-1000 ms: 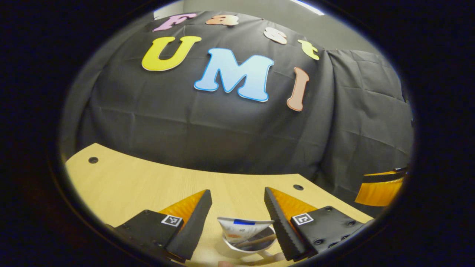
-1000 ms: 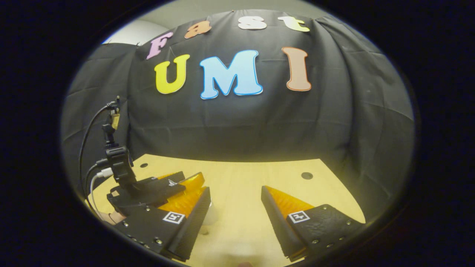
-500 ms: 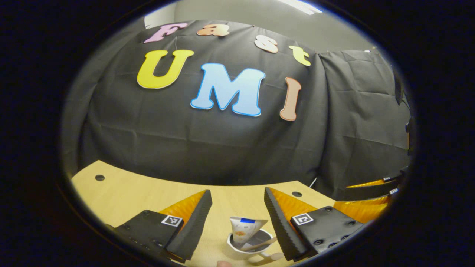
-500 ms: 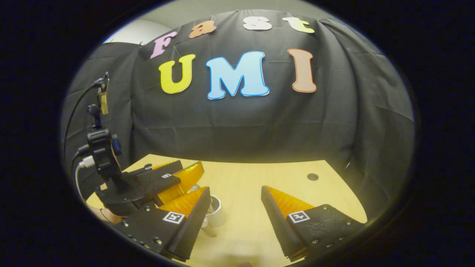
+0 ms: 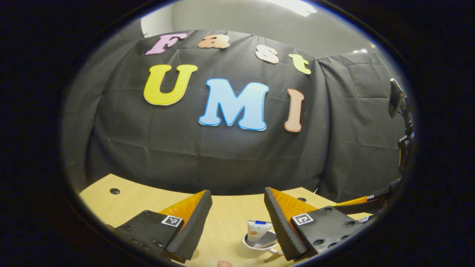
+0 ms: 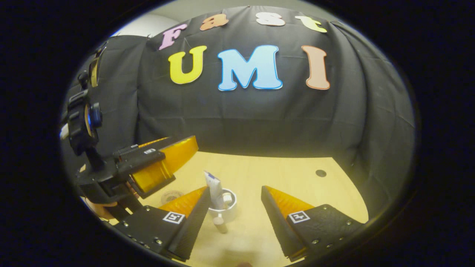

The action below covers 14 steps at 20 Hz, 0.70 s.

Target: Put the toothbrush and toothpaste on the desktop into the cup, then pick up the cup and place it on the coaster on the desktop.

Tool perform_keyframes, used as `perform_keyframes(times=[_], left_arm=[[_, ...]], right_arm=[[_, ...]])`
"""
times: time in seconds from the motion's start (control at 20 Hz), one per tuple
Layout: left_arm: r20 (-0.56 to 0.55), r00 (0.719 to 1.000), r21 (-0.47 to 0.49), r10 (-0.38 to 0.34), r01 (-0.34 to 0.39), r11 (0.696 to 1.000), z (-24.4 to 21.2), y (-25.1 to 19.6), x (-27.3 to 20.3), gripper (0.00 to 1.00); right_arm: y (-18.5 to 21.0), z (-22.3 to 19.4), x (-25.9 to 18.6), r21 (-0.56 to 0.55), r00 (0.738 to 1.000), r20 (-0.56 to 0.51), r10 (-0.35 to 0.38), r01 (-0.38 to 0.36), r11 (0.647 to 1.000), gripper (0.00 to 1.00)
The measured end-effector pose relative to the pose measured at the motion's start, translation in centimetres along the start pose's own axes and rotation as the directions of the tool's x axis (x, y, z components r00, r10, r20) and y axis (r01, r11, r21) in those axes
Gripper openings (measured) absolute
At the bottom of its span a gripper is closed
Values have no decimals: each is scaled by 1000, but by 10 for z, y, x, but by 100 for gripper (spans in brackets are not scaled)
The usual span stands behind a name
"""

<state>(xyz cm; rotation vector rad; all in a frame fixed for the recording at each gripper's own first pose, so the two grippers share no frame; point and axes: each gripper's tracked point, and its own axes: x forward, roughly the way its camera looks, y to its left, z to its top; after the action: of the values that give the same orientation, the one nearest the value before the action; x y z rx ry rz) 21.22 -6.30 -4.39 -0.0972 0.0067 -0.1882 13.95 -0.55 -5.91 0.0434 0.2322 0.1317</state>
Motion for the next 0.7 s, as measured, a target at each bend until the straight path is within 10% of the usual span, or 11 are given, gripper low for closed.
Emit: perform_keyframes(times=[0.7], left_arm=[[3, 996, 24, 87, -87, 996, 10, 43, -37, 91]], right_arm=[[28, -62, 45, -41, 947, -322, 12, -26, 999, 86]])
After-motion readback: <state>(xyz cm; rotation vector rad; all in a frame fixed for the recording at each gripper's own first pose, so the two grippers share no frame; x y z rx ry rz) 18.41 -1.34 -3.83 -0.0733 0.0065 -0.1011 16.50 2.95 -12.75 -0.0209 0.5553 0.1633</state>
